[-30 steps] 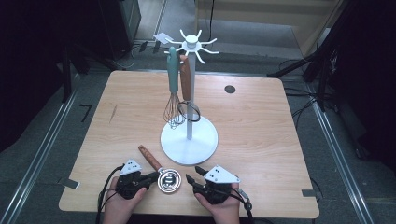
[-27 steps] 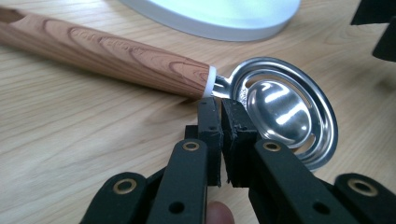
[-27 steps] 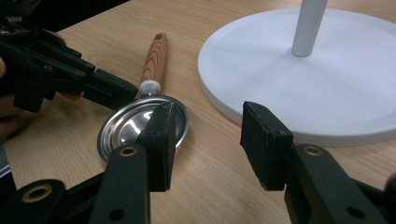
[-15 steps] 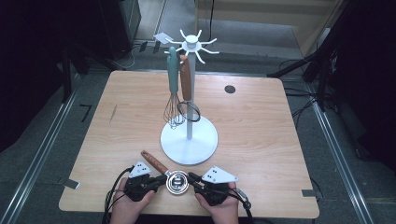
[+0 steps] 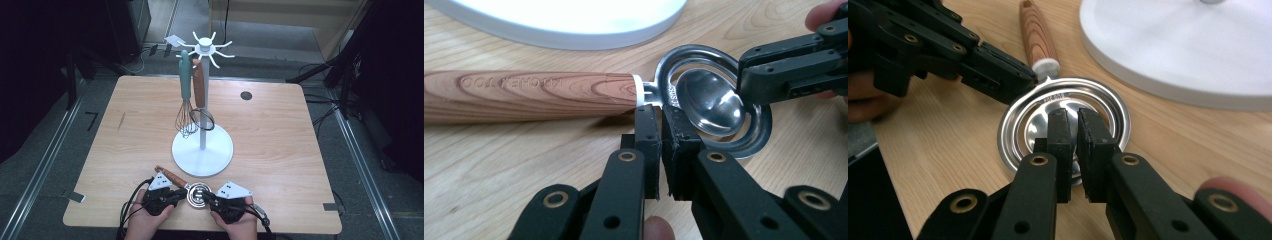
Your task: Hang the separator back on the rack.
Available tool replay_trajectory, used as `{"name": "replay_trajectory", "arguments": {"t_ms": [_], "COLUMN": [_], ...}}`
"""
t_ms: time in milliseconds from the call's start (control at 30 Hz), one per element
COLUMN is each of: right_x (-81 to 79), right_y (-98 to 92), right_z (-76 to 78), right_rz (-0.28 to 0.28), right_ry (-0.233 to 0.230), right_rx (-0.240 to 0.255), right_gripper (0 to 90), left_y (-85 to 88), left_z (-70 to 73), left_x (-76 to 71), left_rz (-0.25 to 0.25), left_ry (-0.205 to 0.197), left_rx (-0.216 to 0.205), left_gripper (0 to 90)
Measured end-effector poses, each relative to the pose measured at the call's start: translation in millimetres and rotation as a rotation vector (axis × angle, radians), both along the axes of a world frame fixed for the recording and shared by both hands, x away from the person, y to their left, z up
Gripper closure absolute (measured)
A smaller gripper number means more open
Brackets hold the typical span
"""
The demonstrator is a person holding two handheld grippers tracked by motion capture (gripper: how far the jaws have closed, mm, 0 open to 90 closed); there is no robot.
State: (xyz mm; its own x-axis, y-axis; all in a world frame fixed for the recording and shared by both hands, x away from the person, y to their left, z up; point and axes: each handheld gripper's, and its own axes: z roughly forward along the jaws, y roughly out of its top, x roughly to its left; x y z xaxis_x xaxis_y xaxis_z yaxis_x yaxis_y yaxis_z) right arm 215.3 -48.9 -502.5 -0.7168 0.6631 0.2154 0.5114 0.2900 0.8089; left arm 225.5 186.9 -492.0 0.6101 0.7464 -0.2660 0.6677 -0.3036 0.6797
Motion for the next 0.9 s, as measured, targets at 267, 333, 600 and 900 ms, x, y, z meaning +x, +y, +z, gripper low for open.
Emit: {"name": "replay_trajectory", "arguments": {"t_ms": [267,333,600,900], "right_x": [-2.6,-2.8,-3.4,-4.8], "right_y": [-13.3,-15.5,-21.5,-22.9], "right_z": [-1.7,-1.6,-1.7,-2.3], "right_rz": [-0.039,-0.043,-0.072,-0.078], "right_ry": [0.011,0.012,0.013,0.011], "right_rx": [0.001,-0.004,-0.008,-0.015], "right_gripper": [85.9,85.7,85.5,85.3], "left_y": [-10.3,-13.0,-20.2,-25.2], "left_z": [-1.2,-1.1,-1.1,-1.9], "left_x": [0.2,0.2,-0.5,-0.8], "left_rz": [-0.033,-0.043,-0.056,-0.066], "left_ry": [0.005,0.006,0.006,0.001], "left_rx": [-0.016,-0.014,-0.015,-0.014], "left_gripper": [84.9,84.9,82.8,84.0]}}
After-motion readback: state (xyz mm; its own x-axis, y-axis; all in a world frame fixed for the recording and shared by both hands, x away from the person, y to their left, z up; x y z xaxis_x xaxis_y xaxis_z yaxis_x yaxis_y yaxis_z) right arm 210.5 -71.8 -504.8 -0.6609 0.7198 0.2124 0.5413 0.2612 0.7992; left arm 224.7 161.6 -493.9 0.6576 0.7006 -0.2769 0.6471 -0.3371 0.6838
